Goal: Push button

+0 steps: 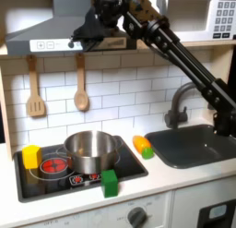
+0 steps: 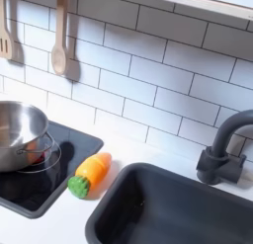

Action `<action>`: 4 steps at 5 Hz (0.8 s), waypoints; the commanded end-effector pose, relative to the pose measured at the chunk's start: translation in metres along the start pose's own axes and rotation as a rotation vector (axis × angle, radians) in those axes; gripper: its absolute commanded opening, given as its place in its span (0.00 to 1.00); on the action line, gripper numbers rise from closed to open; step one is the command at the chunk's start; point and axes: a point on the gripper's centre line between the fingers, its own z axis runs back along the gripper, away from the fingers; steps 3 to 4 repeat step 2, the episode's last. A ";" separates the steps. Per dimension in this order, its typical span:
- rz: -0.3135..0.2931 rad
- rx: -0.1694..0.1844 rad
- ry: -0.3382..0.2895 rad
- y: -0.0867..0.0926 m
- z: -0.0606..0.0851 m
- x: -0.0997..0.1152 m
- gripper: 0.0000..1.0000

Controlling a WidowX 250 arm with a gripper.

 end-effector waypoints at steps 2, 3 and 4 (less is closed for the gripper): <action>-0.010 0.019 -0.010 0.000 -0.001 0.000 0.00; -0.010 0.019 -0.010 0.000 -0.001 0.000 0.00; -0.010 0.019 -0.010 0.000 -0.001 0.000 0.00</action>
